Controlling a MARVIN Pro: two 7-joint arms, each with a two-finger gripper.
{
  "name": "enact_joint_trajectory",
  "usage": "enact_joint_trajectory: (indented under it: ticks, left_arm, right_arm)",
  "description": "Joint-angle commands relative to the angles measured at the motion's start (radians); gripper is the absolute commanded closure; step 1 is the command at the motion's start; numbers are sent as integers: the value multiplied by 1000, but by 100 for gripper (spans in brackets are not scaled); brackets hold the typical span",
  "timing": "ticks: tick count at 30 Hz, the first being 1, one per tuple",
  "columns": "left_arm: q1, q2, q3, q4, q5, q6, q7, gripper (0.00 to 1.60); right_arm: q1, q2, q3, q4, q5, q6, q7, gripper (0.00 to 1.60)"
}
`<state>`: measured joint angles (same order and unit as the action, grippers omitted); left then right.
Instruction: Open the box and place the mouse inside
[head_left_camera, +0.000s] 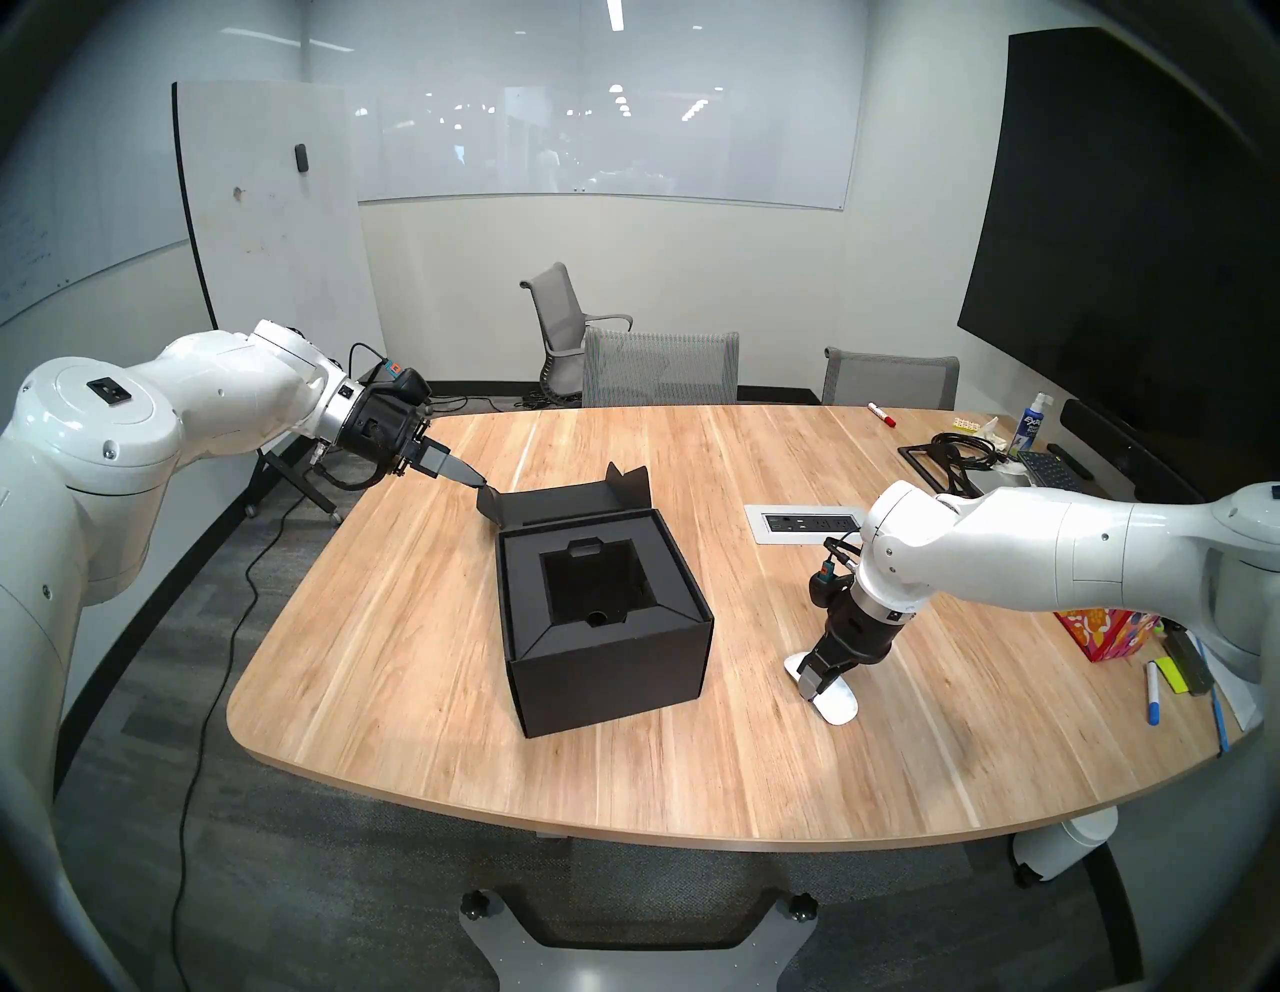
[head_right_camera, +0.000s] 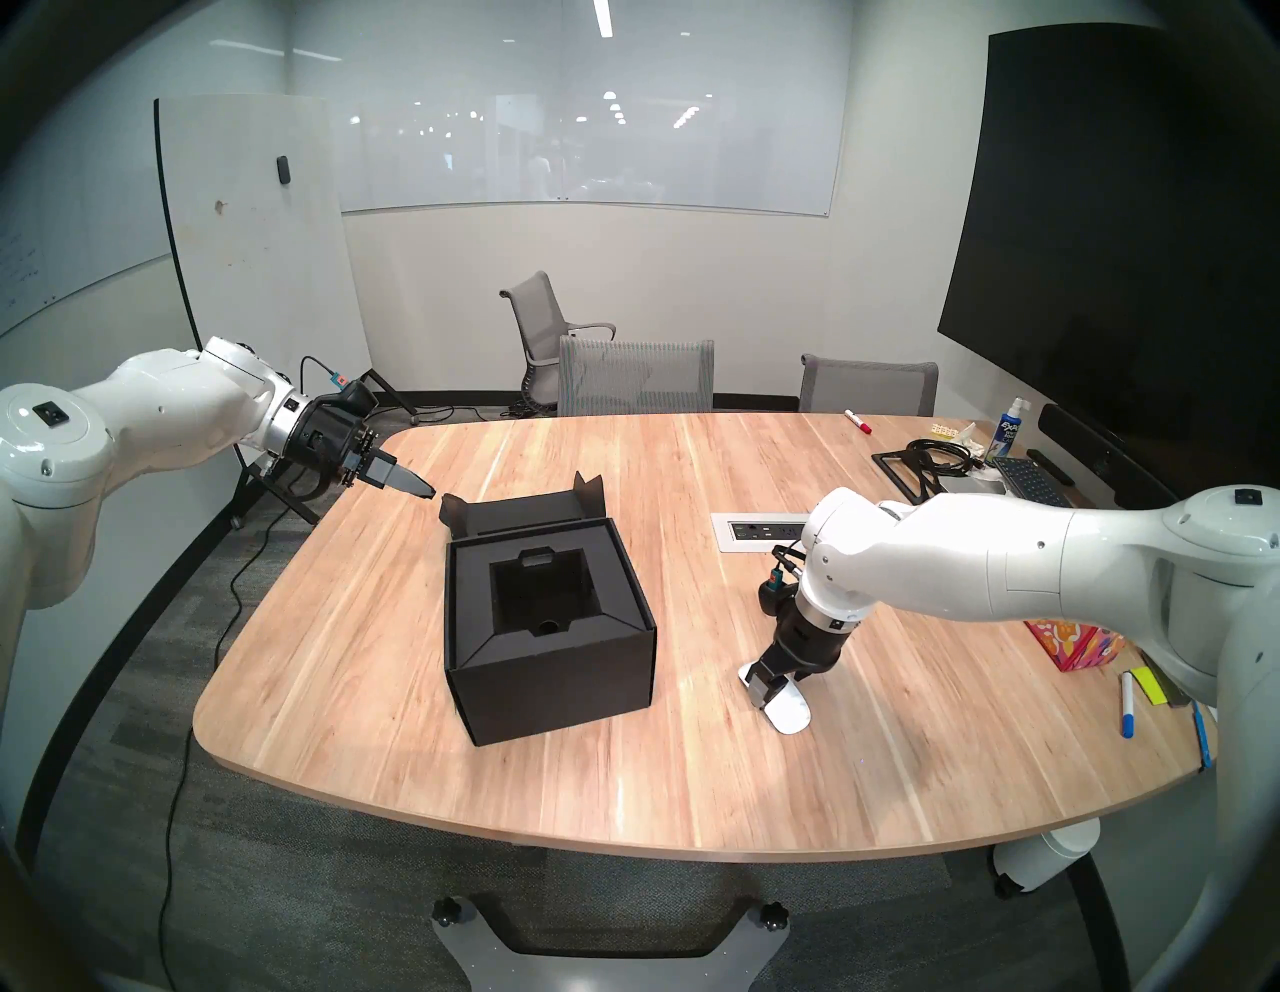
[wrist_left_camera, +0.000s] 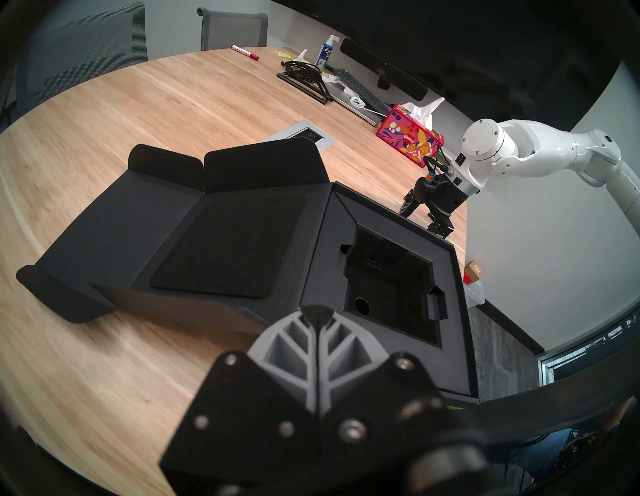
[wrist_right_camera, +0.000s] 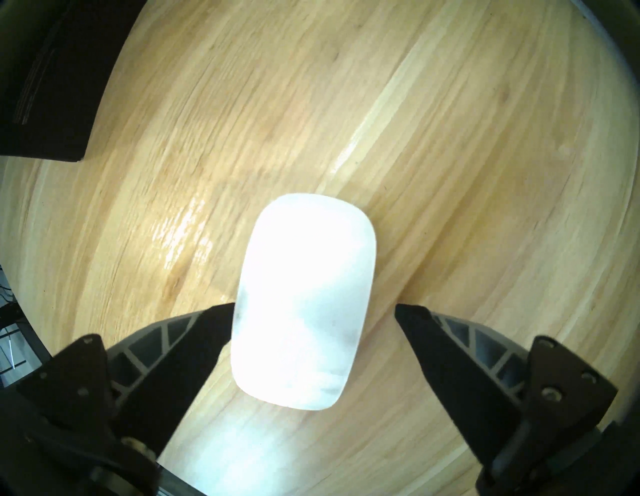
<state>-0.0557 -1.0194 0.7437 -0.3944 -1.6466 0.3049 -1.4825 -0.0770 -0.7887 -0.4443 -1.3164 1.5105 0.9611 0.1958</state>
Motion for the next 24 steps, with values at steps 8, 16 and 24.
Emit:
enact_joint_trajectory:
  ticks: [8,16,24]
  left_arm:
    - [-19,0,-10,1,0,3,-1,160]
    - [-19,0,-10,1,0,3,-1,160]
    - [-18,1,-11,1,1,3,-1,160]
  right_arm:
    - [-1,-67,-25,51,-10,-1,60,0]
    - [-4,-67,-35,45,-10,-1,71,160]
    - [39,-9,-14,-19,7,-1,44,160]
